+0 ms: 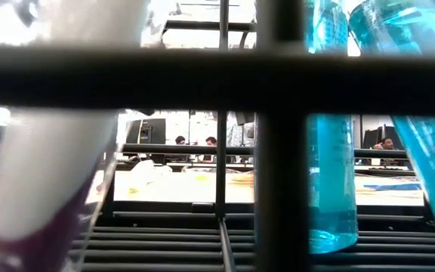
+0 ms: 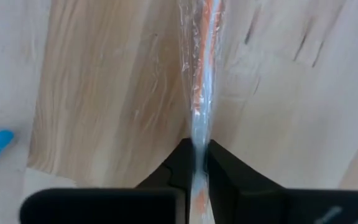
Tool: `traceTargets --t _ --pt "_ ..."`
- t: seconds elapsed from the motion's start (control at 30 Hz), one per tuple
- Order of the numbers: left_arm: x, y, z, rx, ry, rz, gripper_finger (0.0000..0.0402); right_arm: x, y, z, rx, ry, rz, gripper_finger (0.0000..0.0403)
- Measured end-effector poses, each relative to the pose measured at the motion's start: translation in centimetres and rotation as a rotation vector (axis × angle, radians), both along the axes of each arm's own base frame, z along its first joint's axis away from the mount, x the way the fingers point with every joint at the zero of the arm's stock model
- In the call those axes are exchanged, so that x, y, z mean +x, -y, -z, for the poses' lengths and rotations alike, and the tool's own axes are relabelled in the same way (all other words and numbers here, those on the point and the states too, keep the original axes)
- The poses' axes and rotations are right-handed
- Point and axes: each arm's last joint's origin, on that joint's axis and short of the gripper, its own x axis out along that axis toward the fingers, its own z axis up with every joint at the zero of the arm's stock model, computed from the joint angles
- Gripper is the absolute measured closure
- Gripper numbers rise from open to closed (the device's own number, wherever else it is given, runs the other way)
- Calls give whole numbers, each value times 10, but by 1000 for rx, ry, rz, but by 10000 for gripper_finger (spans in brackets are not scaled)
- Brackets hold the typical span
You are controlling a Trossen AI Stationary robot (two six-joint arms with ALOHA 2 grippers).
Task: Pick & Place toothbrushing station
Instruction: Put the orange toothbrush into the black mesh organizer
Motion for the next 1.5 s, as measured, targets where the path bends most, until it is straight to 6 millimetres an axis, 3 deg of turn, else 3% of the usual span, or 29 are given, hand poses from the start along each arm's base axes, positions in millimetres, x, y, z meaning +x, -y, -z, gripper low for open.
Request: traceTargets --t 0.23,0.5,0.93,1.5 --pt "4 9 -7 55 114 -34 401 -7 -2 -6 84 -37 63 394" --pt "6 19 -13 111 196 -34 401 -15 6 -42 104 61 197 394" --pt "6 27 -17 131 249 -26 401 -36 32 -107 315 310 411 396" --pt "23 17 -53 328 555 -86 401 -48 21 -167 664 545 512 392"
